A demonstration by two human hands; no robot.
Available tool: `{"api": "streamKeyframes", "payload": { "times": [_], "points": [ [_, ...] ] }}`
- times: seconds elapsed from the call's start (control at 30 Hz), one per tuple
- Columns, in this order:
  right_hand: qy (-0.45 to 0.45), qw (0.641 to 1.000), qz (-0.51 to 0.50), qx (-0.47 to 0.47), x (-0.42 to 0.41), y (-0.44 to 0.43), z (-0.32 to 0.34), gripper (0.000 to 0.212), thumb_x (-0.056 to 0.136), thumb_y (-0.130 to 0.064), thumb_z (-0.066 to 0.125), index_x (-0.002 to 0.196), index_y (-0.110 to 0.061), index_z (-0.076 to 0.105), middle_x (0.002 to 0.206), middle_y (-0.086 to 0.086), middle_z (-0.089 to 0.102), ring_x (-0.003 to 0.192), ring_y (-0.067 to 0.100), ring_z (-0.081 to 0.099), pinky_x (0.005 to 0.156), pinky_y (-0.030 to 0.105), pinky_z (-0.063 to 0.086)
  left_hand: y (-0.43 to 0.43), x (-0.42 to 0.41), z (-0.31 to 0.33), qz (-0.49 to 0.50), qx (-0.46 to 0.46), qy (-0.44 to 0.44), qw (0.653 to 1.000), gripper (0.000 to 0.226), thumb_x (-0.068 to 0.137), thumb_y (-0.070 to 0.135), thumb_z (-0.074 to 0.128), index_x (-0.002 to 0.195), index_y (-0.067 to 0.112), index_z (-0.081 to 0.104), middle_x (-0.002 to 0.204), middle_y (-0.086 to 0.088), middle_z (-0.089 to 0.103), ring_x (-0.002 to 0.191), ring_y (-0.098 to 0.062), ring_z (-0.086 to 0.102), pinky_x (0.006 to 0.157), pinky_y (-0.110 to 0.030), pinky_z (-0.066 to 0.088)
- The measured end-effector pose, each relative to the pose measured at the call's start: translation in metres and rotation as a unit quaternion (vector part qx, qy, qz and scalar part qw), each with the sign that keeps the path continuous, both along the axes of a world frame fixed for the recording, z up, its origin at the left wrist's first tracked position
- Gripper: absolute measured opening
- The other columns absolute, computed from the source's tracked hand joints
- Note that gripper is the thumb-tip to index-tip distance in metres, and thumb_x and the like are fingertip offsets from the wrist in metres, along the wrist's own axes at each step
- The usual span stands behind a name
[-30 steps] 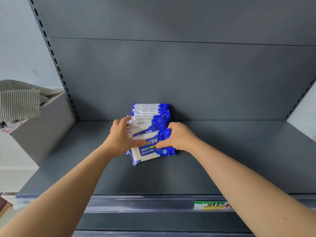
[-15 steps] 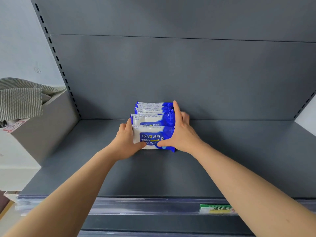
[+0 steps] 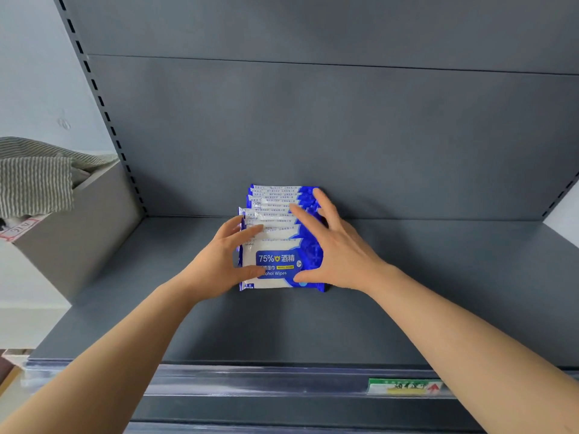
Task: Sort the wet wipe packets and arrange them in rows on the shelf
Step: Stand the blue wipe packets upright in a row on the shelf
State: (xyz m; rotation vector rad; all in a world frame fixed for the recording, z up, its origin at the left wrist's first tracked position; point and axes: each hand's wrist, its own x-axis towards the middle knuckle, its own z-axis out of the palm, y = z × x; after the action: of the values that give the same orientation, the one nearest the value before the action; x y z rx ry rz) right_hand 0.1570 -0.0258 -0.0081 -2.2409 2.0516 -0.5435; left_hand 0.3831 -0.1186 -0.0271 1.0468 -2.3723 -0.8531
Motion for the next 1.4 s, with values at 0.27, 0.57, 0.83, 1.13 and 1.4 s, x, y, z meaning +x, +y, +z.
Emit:
{"api": "streamKeyframes", "payload": {
  "times": [0.27,0.57,0.83,1.13,1.4],
  "points": [
    [-0.180,0.974,-0.076,0.111,-0.006,-0.007,-0.018,0.130,0.055,-0.061,0.082,0.151,-0.032,-0.001,0.161,-0.005,-0.007,0.147,0.018,0.013,0.116,0.042,0.027,0.000,-0.005,0.004,0.031,0.166,0.036,0.985,0.092,0.081,0.025,0.074,0.147,0.026,0.009,0.118,0.029,0.046,0.089,0.006,0.058,0.077,-0.018,0.053],
    [-0.315,0.937,-0.077,0.134,-0.010,-0.044,-0.020,0.122,0.040,-0.055,0.088,0.140,-0.027,0.025,0.138,-0.014,0.044,0.124,0.005,0.048,0.104,0.036,0.044,-0.020,-0.012,0.007,0.004,0.179,0.100,0.979,0.053,0.081,0.010,0.072,0.117,0.040,0.048,0.113,0.016,0.065,0.098,-0.005,0.067,0.091,-0.038,0.054],
    [-0.401,0.897,-0.059,0.176,-0.018,-0.064,-0.017,0.132,0.030,-0.037,0.094,0.139,-0.029,0.020,0.130,-0.012,0.054,0.118,0.005,0.055,0.104,0.039,0.045,-0.039,-0.022,0.011,-0.042,0.291,0.106,0.950,0.092,0.061,0.007,0.081,0.133,0.036,0.033,0.118,0.005,0.067,0.102,-0.019,0.068,0.087,-0.043,0.055],
    [-0.426,0.884,-0.016,0.189,0.015,-0.085,-0.016,0.126,0.032,-0.035,0.094,0.139,-0.030,0.026,0.127,-0.013,0.058,0.114,0.006,0.059,0.100,0.039,0.049,-0.059,0.010,0.021,-0.036,0.292,0.087,0.952,0.089,0.058,0.004,0.085,0.131,0.030,0.042,0.119,0.002,0.068,0.104,-0.023,0.067,0.093,-0.048,0.052],
    [-0.309,0.941,-0.058,0.127,0.029,-0.056,-0.008,0.144,0.057,-0.040,0.090,0.148,-0.031,-0.022,0.158,-0.015,0.010,0.142,0.005,0.021,0.115,0.033,0.028,-0.036,0.026,0.005,0.025,0.193,0.089,0.977,0.086,0.062,0.043,0.086,0.133,0.034,0.038,0.118,0.012,0.066,0.098,-0.014,0.069,0.085,-0.045,0.056]
  ]
}}
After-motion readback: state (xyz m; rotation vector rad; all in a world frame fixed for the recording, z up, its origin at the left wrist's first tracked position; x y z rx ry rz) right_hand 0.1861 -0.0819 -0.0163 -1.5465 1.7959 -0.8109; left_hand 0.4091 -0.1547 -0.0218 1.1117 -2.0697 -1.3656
